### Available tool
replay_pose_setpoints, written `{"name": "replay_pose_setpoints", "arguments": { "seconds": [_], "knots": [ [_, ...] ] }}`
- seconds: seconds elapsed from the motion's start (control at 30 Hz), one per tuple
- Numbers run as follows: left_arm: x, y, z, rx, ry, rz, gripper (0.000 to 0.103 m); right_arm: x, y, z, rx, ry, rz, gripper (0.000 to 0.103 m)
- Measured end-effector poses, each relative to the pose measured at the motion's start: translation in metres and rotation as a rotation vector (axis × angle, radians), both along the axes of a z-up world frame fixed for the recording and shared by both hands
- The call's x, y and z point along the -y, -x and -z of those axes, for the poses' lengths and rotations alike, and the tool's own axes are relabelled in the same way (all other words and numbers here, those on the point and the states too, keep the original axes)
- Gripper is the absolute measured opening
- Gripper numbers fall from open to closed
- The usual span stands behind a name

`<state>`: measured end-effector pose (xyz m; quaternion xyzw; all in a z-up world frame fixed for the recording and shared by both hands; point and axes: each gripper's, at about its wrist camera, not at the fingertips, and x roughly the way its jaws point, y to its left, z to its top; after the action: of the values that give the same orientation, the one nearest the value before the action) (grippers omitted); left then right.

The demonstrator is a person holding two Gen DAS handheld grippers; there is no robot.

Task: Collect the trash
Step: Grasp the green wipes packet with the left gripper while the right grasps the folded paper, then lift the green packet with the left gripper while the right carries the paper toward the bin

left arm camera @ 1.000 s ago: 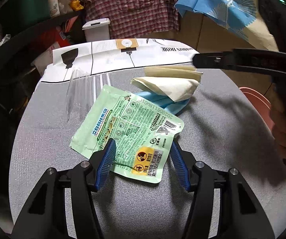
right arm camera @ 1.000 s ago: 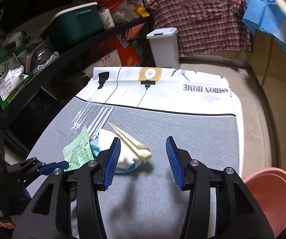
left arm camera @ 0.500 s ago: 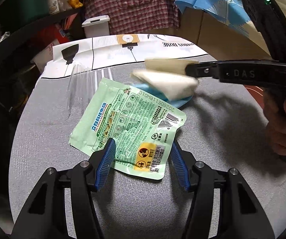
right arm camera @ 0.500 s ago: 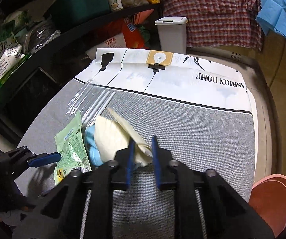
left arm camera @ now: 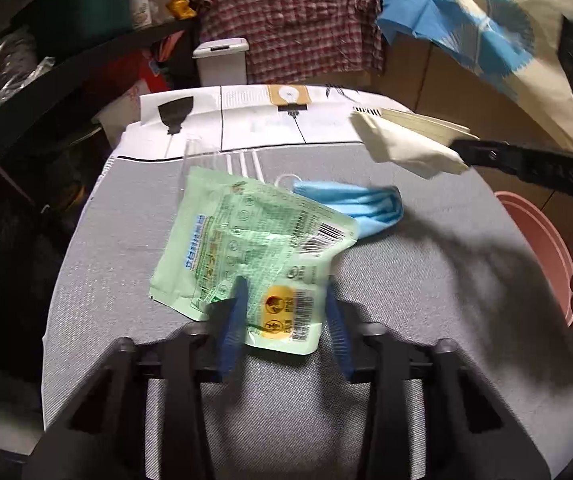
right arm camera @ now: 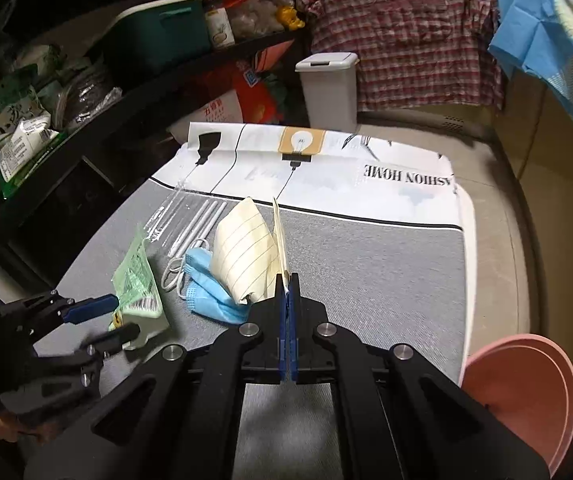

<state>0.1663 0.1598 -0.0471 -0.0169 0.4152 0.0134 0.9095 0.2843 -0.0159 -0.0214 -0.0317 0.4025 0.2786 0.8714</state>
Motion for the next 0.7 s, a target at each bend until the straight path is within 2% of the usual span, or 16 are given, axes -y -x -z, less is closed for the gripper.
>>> {"name": "replay_pose_setpoints", "arguments": {
  "seconds": [0.33, 0.7],
  "knots": [
    [-0.006, 0.019, -0.016, 0.026, 0.023, -0.031, 0.023, 0.016, 0.039, -0.029, 0.046, 0.011, 0.021, 0.001],
    [0.005, 0.046, -0.044, 0.092, 0.030, -0.009, 0.022, 0.055, 0.086, -0.076, 0.091, -0.012, 0.064, 0.001]
  ]
}}
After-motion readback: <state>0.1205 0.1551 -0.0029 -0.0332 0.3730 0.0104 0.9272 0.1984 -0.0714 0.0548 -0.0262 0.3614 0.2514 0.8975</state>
